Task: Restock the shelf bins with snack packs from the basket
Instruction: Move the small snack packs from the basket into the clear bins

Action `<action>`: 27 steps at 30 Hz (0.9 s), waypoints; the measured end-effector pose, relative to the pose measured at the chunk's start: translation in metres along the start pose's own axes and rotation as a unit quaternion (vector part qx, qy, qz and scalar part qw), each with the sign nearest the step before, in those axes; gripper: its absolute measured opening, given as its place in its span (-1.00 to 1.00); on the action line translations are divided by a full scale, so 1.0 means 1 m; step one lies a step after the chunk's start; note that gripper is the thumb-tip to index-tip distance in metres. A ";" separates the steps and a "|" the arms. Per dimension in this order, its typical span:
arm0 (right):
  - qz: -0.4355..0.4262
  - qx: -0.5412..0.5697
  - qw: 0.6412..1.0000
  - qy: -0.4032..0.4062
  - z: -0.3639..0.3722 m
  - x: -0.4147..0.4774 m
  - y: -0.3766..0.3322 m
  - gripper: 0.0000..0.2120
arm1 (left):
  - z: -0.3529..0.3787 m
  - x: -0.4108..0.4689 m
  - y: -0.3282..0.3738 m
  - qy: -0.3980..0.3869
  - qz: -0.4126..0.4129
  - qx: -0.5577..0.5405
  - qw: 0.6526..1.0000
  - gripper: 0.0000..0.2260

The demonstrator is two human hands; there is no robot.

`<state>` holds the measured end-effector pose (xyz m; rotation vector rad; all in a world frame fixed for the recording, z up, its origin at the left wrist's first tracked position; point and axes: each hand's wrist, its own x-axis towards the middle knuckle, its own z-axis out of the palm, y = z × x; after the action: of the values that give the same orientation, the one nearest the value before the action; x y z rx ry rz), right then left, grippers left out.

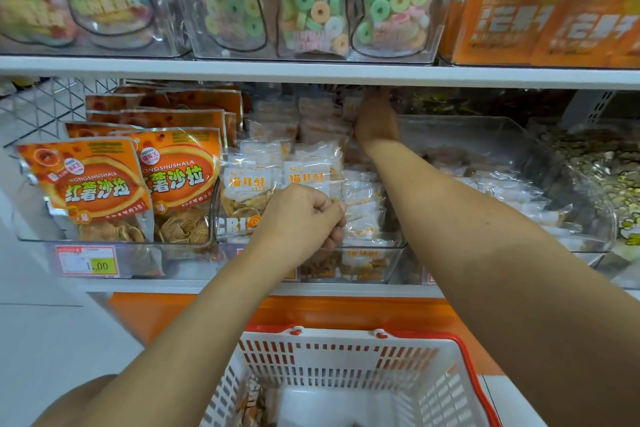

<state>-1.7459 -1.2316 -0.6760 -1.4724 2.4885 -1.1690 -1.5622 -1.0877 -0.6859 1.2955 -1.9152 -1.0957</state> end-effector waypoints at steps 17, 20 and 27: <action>-0.003 0.122 0.962 -0.246 -0.011 0.006 0.005 -0.67 | -0.001 0.002 0.000 -0.005 -0.014 -0.017 1.000 -0.75; 0.173 0.384 0.880 -0.219 -0.016 -0.001 0.001 -0.82 | -0.001 0.003 0.002 -0.005 -0.016 -0.023 1.000 -0.75; 0.188 0.409 0.860 -0.242 0.009 -0.024 -0.034 -0.57 | -0.001 0.002 0.002 -0.014 -0.029 -0.027 0.999 -0.73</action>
<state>-1.7040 -1.2281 -0.6697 -0.8401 1.5179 -1.3060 -1.5629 -1.0895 -0.6837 1.3200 -1.8661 -1.1910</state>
